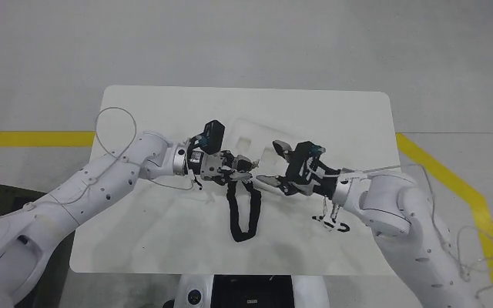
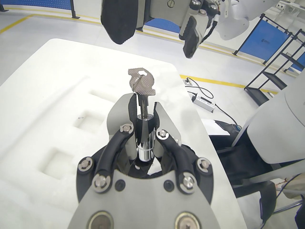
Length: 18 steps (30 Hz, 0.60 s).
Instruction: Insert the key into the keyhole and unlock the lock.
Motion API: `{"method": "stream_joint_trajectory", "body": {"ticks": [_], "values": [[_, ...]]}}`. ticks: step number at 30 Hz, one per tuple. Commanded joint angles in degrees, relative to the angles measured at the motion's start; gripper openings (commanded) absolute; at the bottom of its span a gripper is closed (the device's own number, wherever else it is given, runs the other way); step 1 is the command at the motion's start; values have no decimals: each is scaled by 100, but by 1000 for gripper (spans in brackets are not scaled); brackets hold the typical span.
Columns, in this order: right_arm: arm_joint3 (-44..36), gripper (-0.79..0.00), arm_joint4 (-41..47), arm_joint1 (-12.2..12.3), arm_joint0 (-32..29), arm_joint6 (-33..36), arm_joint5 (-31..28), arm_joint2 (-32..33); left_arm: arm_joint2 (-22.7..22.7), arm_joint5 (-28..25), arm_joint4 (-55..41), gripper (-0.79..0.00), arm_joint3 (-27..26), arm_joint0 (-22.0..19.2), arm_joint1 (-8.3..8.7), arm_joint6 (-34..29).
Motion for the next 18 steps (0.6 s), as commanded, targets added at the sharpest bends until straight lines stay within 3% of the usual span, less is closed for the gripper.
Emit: {"method": "stream_joint_trajectory", "body": {"ticks": [1,15,18], "values": [[-41,-416,-98,22,56,262,-189,-8,60,0,23,-785,-53,-90,27,-112],[-89,-403,-572,36,529,830,-619,-472,83,0,-130,-785,-482,-272,83,-893],[-76,-508,-616,34,616,878,-683,-567,83,0,-167,-785,-511,-280,80,-995]]}}
